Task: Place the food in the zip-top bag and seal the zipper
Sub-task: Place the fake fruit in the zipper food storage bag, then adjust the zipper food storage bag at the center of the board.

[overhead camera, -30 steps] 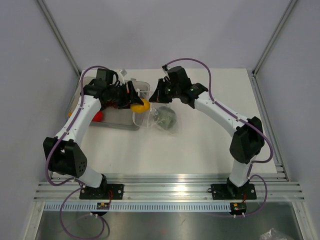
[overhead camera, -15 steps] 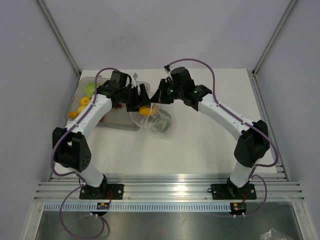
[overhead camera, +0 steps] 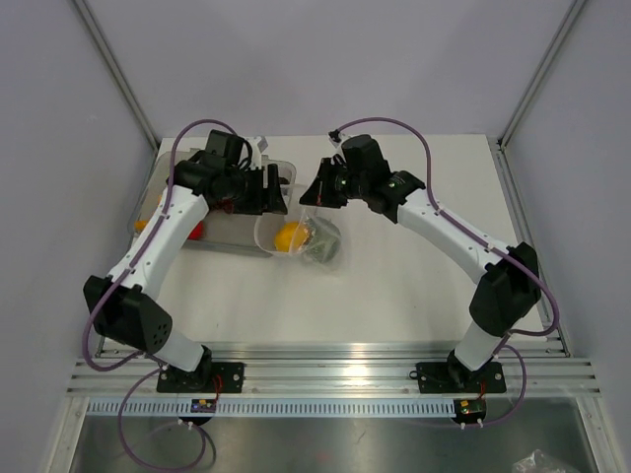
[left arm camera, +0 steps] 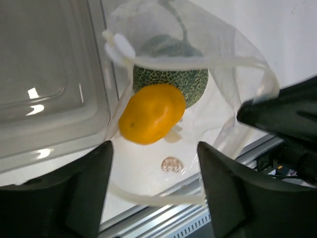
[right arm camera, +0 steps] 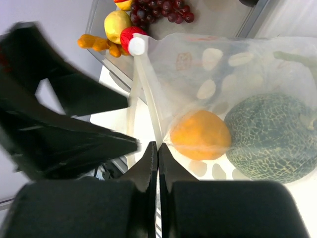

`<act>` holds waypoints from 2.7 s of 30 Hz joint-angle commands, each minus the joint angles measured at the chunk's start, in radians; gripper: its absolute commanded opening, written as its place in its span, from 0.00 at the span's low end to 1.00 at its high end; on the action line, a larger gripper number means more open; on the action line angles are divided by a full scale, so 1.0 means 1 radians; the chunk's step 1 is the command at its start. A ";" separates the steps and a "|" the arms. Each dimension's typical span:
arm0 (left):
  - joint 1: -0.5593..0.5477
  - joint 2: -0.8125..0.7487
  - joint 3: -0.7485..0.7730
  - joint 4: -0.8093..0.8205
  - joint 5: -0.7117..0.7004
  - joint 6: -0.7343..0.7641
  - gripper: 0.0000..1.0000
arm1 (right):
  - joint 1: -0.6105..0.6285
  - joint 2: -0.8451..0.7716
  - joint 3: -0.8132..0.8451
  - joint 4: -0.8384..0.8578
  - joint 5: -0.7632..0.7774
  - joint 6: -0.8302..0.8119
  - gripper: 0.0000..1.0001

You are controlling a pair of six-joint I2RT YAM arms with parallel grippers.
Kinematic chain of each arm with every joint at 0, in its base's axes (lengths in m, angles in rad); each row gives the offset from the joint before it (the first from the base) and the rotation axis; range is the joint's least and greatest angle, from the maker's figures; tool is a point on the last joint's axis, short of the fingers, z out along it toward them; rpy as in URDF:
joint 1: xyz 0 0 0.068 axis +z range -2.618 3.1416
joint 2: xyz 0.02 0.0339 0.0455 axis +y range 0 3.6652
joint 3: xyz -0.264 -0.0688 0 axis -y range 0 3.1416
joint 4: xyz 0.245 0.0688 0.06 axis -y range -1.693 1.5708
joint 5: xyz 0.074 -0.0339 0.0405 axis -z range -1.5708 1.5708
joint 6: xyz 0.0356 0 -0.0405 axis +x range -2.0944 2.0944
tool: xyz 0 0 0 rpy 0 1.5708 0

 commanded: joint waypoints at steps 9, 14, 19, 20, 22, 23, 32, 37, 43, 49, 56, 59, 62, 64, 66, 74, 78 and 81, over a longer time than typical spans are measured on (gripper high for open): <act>0.194 -0.178 -0.061 -0.067 -0.034 0.062 0.14 | 0.011 -0.077 -0.018 0.016 0.046 -0.037 0.00; 0.313 -0.146 -0.124 0.023 -0.049 -0.051 0.13 | 0.011 -0.119 -0.044 0.020 0.057 -0.048 0.00; 0.302 -0.107 -0.145 0.080 0.083 -0.064 0.43 | 0.011 -0.111 -0.034 -0.012 0.091 -0.074 0.00; 0.293 -0.111 -0.151 0.086 0.097 -0.058 0.49 | 0.010 -0.110 -0.029 -0.015 0.091 -0.075 0.00; 0.284 -0.133 -0.167 0.108 0.152 -0.024 0.61 | 0.010 -0.099 -0.023 -0.015 0.083 -0.077 0.00; 0.275 -0.146 -0.178 0.111 0.182 -0.012 0.71 | 0.011 -0.096 -0.017 -0.015 0.080 -0.078 0.00; 0.201 -0.282 -0.332 0.088 0.191 0.015 0.77 | 0.010 -0.087 0.012 -0.040 0.094 -0.086 0.00; 0.120 -0.312 -0.391 0.135 0.206 -0.045 0.71 | 0.010 -0.081 0.011 -0.046 0.097 -0.083 0.00; 0.072 -0.238 -0.397 0.247 0.209 -0.155 0.28 | 0.010 -0.064 0.032 -0.050 0.100 -0.095 0.00; 0.071 -0.111 -0.216 0.378 0.181 -0.295 0.00 | -0.064 0.135 0.264 -0.170 0.101 -0.117 0.00; 0.041 -0.070 -0.184 0.307 0.170 -0.272 0.00 | -0.108 -0.034 0.000 -0.065 0.062 -0.049 0.00; 0.026 -0.094 -0.104 0.267 0.218 -0.254 0.00 | -0.105 -0.148 -0.029 -0.054 0.040 -0.049 0.00; -0.015 -0.109 0.017 0.209 0.181 -0.217 0.00 | -0.098 -0.197 0.018 -0.080 0.052 -0.074 0.00; -0.020 -0.104 0.026 0.212 0.163 -0.223 0.00 | -0.094 -0.214 0.011 -0.077 0.060 -0.077 0.00; -0.018 -0.059 -0.016 0.240 0.158 -0.237 0.00 | -0.094 -0.197 -0.008 -0.077 0.077 -0.079 0.00; -0.037 0.089 -0.073 0.211 0.172 -0.239 0.00 | -0.094 -0.156 -0.066 -0.106 0.106 -0.060 0.00; -0.041 0.032 0.014 0.188 0.146 -0.229 0.00 | -0.094 -0.209 -0.035 -0.107 0.118 -0.074 0.00; -0.041 0.046 0.020 0.189 0.103 -0.220 0.00 | -0.094 -0.208 -0.038 -0.103 0.141 -0.079 0.00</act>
